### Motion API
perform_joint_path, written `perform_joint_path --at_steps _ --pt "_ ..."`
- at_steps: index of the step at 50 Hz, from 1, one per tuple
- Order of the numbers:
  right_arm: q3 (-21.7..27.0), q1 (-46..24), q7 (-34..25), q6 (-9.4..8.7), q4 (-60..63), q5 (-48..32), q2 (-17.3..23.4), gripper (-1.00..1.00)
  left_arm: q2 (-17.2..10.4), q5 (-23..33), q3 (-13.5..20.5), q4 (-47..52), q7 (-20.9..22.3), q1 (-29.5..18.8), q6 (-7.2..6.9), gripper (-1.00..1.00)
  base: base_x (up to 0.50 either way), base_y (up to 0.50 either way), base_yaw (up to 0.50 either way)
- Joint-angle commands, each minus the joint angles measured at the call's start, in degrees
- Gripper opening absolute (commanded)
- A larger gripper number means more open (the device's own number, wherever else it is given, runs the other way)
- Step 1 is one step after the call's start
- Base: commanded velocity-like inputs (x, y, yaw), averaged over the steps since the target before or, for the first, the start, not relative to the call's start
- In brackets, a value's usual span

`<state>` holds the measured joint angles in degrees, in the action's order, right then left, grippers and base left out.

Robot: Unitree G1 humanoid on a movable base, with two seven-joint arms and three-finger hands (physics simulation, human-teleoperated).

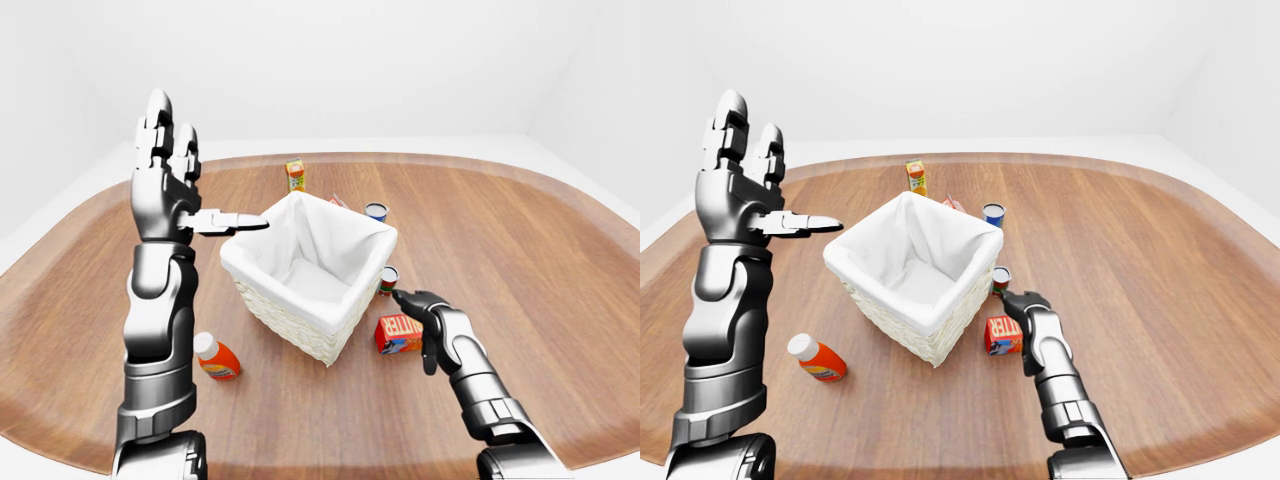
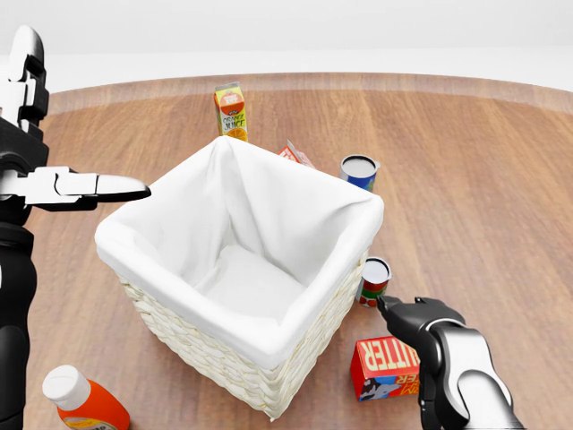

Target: Pick up the butter and put it in the basket.

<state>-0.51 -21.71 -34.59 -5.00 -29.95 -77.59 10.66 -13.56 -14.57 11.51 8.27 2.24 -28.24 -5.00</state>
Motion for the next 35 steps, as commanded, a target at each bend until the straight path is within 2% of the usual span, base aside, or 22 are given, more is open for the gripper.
perform_joint_path --at_steps 1,20,35 --pt "-1.6 -4.9 8.3 0.00 -13.2 3.9 0.0 1.00 0.0 0.0 0.0 -0.6 0.1 0.0 0.00 1.00 0.00 0.00 0.00" --pt "-4.1 -15.6 26.9 0.00 -40.5 15.2 -0.6 1.00 0.0 -0.3 0.1 -1.6 0.2 0.4 0.00 1.00 0.00 0.00 0.00" --pt "-6.2 -16.9 31.3 0.00 -45.9 16.0 -1.7 1.00 0.1 -0.2 0.0 -2.3 0.3 0.5 0.00 1.00 0.00 0.00 0.00"
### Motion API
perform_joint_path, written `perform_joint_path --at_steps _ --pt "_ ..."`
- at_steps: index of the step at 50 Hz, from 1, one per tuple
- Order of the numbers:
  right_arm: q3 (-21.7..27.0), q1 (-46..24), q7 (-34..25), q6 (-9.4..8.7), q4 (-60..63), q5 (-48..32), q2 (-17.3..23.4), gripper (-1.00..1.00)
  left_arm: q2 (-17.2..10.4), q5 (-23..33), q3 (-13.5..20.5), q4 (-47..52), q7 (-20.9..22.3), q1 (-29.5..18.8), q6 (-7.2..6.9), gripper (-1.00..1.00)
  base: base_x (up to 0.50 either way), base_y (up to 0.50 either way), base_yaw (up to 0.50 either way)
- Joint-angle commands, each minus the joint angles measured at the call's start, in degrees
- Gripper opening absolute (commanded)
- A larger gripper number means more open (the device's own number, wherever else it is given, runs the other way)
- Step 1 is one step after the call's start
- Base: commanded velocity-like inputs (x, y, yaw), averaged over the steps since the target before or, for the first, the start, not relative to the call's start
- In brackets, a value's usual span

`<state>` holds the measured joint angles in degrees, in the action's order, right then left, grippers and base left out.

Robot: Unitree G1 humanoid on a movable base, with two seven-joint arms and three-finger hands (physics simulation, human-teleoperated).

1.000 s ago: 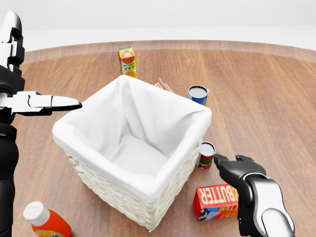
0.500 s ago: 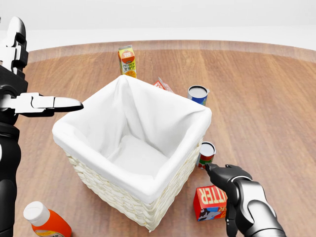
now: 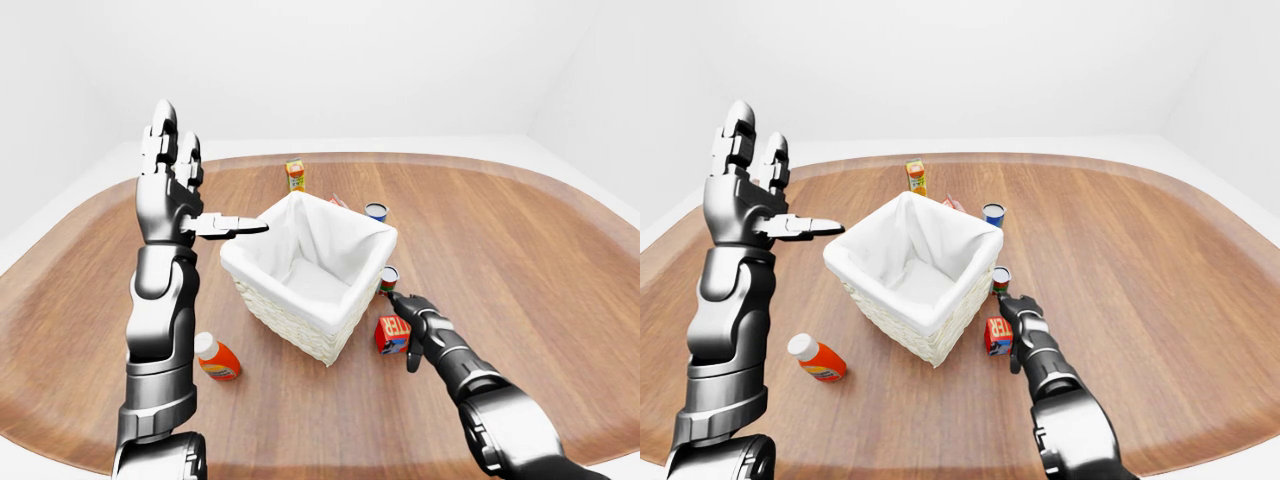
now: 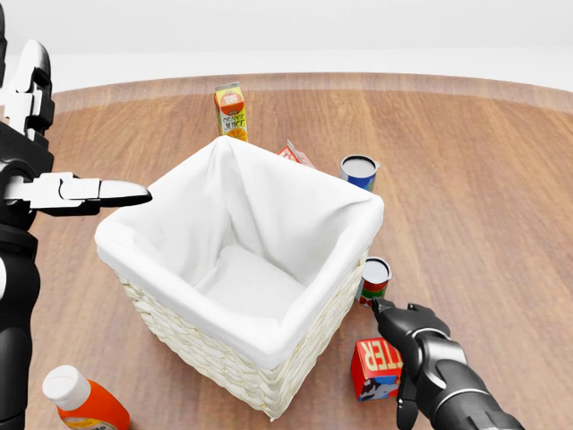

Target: Pick up the butter and put it in the basket.

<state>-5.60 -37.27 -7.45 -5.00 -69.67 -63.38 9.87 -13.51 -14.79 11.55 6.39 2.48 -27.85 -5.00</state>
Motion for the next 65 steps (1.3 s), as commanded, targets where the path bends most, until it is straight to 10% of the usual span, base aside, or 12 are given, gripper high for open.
perform_joint_path --at_steps 1,13,15,16,50,65 --pt "-1.2 -1.4 4.5 0.00 -6.5 1.7 -1.0 1.00 0.1 0.0 0.0 -0.6 0.1 0.1 0.00 1.00 0.00 0.00 0.00" --pt "-1.3 -1.5 5.5 0.00 -8.3 0.4 -1.8 1.00 -0.1 -0.2 0.2 -1.6 0.3 0.2 0.00 1.00 0.00 0.00 0.00" --pt "-1.2 -1.3 5.9 0.00 -8.3 0.2 -1.8 -0.55 -0.1 -0.2 0.2 -1.6 0.3 0.2 0.00 1.00 0.00 0.00 0.00" --pt "-1.2 -1.2 6.1 0.00 -8.3 0.1 -1.8 -1.00 -0.1 -0.2 0.2 -1.6 0.3 0.2 0.00 1.00 0.00 0.00 0.00" --pt "-1.6 0.1 4.9 0.00 -3.9 0.9 -0.5 -1.00 -0.3 -0.5 0.3 -2.3 0.1 0.2 0.00 1.00 0.00 0.00 0.00" --pt "0.2 10.2 -14.4 0.00 25.2 -9.1 3.4 -1.00 -0.4 -0.7 0.5 -1.1 -0.1 0.6 0.00 1.00 0.00 0.00 0.00"
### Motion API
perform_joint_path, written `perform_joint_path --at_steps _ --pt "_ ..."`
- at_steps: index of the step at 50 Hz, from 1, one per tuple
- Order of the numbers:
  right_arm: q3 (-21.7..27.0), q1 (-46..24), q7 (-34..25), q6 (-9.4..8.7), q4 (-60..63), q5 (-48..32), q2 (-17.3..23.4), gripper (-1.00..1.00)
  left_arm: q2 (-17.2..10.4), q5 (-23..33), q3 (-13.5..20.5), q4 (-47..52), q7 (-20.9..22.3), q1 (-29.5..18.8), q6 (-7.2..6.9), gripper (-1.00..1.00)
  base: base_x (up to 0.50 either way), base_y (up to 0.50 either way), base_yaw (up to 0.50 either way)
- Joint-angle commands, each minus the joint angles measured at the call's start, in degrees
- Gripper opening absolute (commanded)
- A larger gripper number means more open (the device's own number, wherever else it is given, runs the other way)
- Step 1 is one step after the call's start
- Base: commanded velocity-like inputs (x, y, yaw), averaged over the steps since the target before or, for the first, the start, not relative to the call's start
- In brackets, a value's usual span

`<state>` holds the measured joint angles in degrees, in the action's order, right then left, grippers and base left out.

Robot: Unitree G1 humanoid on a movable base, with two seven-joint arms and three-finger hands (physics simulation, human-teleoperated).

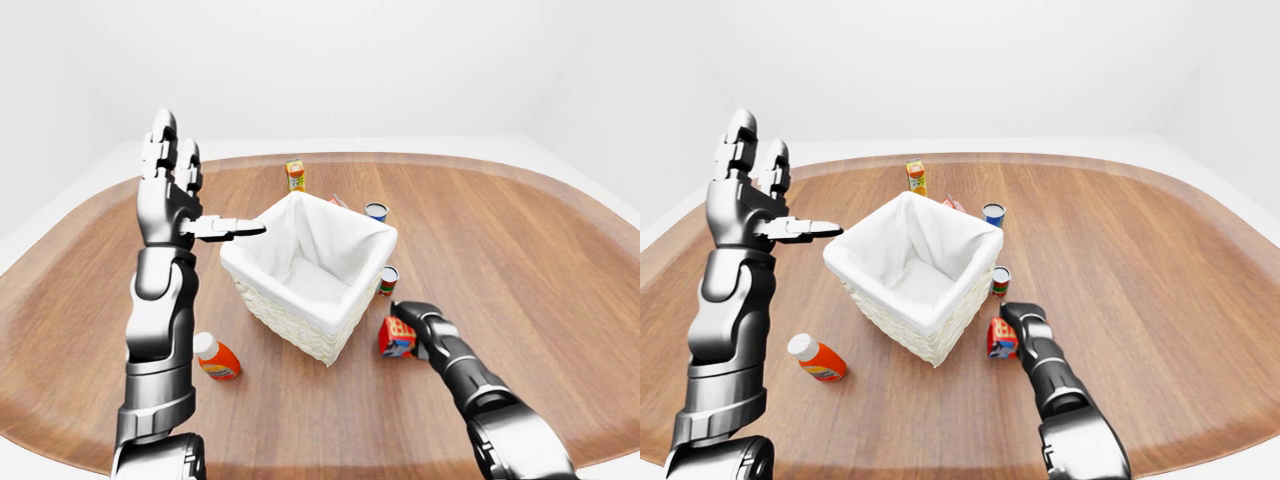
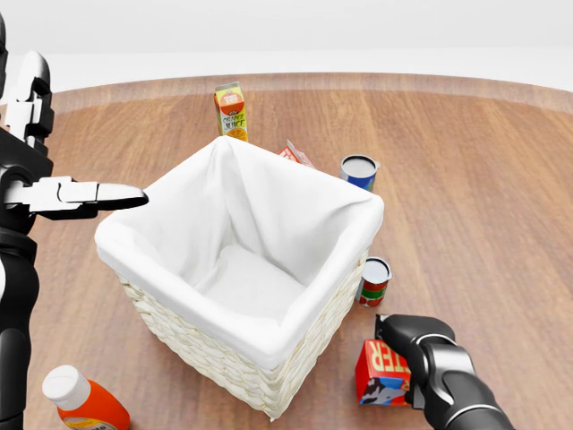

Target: Pick up the butter and put it in the basket.

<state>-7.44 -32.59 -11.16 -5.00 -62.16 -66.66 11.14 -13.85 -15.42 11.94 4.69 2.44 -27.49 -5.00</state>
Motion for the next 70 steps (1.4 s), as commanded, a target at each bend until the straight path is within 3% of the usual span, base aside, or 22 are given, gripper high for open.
perform_joint_path --at_steps 1,9,35,70 --pt "2.3 5.9 -11.4 0.00 18.7 -6.4 2.2 -1.00 -0.1 -0.1 0.2 0.6 -0.1 0.3 0.00 1.00 0.00 0.00 0.00" --pt "4.8 8.7 -18.2 0.00 28.5 -11.5 2.5 -1.00 -0.2 -0.2 0.3 0.9 -0.2 0.4 0.00 1.00 0.00 0.00 0.00" --pt "9.2 6.3 -28.8 0.00 42.9 -15.4 2.7 -1.00 -0.2 -0.3 0.2 -0.3 -0.1 0.3 0.00 1.00 0.00 0.00 0.00" --pt "11.2 0.2 -28.8 0.00 49.8 -13.8 4.0 -1.00 -0.5 -0.8 0.6 -0.9 -0.2 0.3 0.00 1.00 0.00 0.00 0.00"
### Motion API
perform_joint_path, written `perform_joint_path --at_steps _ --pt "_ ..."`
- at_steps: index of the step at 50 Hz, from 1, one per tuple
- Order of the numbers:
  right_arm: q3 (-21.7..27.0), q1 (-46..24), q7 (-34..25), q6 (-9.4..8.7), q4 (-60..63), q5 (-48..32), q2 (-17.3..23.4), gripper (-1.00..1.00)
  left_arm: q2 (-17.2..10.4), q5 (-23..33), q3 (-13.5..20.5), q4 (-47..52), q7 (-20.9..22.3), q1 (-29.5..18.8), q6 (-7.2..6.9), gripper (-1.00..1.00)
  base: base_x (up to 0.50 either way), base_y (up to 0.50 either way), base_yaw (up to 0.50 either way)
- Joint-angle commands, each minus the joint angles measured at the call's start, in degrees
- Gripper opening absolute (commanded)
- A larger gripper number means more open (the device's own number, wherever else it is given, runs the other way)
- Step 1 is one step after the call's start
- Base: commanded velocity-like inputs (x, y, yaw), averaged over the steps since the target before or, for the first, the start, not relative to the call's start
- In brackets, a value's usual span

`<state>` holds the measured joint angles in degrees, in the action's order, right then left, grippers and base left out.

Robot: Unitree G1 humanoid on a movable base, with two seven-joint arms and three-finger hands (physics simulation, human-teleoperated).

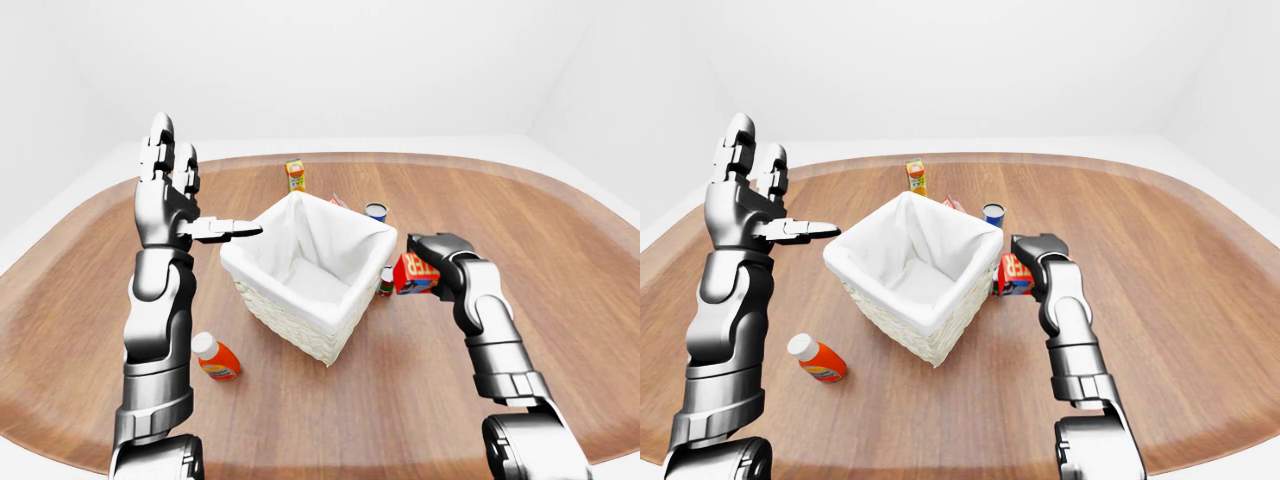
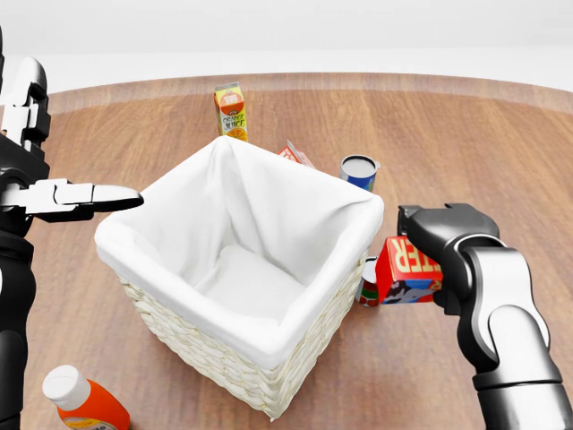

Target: Pick up the butter and put it in the basket.

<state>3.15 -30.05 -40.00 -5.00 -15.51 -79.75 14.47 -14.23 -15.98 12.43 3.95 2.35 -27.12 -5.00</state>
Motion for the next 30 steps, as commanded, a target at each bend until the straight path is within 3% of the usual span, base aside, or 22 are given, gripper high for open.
perform_joint_path --at_steps 1,13,30 --pt "0.7 -2.5 0.0 0.00 3.5 -0.8 0.6 -1.00 -0.1 -0.2 0.1 -0.1 -0.1 0.0 0.00 1.00 0.00 0.00 0.00" --pt "1.4 -3.5 0.0 0.00 6.8 -1.3 0.6 -1.00 -0.1 -0.2 0.1 -0.4 -0.2 0.1 0.00 1.00 0.00 0.00 0.00" --pt "1.0 -7.6 2.0 0.00 8.6 5.7 -0.3 -1.00 -0.3 -0.4 0.4 -2.2 0.0 0.1 0.00 1.00 0.00 0.00 0.00"
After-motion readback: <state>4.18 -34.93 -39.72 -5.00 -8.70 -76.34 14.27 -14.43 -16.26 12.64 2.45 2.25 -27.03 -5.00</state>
